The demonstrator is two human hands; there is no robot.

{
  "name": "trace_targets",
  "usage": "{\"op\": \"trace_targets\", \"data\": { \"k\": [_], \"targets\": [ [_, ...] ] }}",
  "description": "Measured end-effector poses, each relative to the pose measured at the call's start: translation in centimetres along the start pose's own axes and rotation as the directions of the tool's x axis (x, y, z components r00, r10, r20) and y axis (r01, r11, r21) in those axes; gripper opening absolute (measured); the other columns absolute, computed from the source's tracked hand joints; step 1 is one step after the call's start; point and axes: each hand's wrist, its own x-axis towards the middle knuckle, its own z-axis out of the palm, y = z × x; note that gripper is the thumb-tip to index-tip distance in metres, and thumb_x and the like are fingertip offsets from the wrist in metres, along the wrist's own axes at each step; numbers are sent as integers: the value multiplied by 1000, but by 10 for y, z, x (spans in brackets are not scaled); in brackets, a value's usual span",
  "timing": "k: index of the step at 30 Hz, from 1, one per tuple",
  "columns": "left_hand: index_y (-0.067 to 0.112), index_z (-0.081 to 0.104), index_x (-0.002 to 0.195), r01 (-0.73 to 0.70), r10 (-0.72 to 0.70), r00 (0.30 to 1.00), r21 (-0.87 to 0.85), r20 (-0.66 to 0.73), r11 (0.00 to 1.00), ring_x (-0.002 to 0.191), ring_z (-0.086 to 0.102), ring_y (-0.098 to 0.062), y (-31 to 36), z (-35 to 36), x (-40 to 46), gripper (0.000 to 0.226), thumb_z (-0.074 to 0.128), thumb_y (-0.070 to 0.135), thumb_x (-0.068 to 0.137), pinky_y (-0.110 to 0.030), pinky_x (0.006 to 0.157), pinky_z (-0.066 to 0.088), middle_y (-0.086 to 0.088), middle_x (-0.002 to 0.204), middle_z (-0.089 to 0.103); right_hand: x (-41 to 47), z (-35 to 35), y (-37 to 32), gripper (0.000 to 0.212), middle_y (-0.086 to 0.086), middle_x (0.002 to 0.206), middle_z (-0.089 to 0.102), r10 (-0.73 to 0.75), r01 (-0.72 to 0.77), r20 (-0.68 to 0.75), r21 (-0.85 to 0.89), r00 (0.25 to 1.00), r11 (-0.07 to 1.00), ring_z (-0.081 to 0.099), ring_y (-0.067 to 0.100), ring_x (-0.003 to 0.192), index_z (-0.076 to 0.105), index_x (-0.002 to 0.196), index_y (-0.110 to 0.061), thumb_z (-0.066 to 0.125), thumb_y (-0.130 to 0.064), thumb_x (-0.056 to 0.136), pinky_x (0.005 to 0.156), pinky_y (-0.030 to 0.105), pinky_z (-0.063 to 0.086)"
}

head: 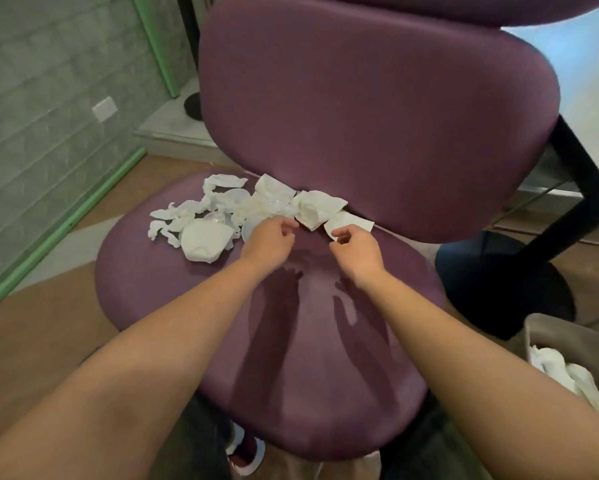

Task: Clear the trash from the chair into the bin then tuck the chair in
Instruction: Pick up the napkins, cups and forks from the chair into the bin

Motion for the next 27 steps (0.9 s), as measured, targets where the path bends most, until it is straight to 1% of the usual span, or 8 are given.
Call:
{"op": "trace_targets", "data": {
  "k": [3,6,9,11,16,20,24,27],
  "targets": [
    [26,64,120,-56,64,998,252,-22,966,118,50,-24,-18,-12,12,37,53,12,88,-39,100,43,-4,122,57,17,11,-5,31,1,106,64,-21,21,16,-17,1000,1000,58,25,108,65,112,-21,61,-15,82,85,31,48],
    [24,53,132,-131,136,990,489,24,863,125,38,-29,-31,-24,27,46,59,16,87,-40,101,40,-7,132,45,38,22,-8,34,4,116,59,-65,65,2,-84,998,994,57,21,108,61,116,-21,65,-15,82,82,28,45],
    [26,41,142,-199,190,978,685,89,701,127,33,-27,-39,-30,40,66,69,27,82,-39,96,36,-4,139,37,57,30,-11,42,6,126,49,-114,108,-25,-180,993,978,50,23,117,56,123,-21,66,-18,83,92,35,46],
    [28,39,143,-227,229,968,752,103,619,127,32,-27,-42,-31,46,72,72,37,80,-38,95,33,-2,141,34,69,34,-13,46,8,131,44,-125,117,-17,-252,992,961,42,26,123,54,129,-19,65,-21,85,98,37,43],
    [31,48,132,-288,337,936,767,100,573,123,35,-25,-50,-33,57,65,75,42,74,-37,93,28,1,138,39,90,47,-17,51,9,136,40,-134,135,29,-370,991,919,34,29,128,52,135,-19,65,-35,88,102,39,41],
    [29,53,125,-304,376,923,747,78,592,118,40,-26,-52,-34,55,60,78,38,72,-38,91,29,1,130,45,89,51,-16,40,8,130,45,-154,139,5,-452,988,881,38,29,123,60,122,-21,68,-32,85,95,40,44],
    [26,54,122,-314,384,921,718,70,621,113,44,-25,-53,-34,50,46,72,35,81,-36,90,28,2,120,54,77,47,-10,21,3,122,52,-181,150,-33,-426,983,892,43,25,114,67,107,-22,66,-25,86,84,38,45],
    [25,54,119,-316,406,913,693,38,648,109,47,-23,-52,-34,42,29,58,27,91,-35,88,25,4,116,60,59,37,-6,17,-4,115,55,-205,164,-77,-361,976,918,47,21,110,69,103,-24,62,-28,88,75,31,39]
  ]
}}
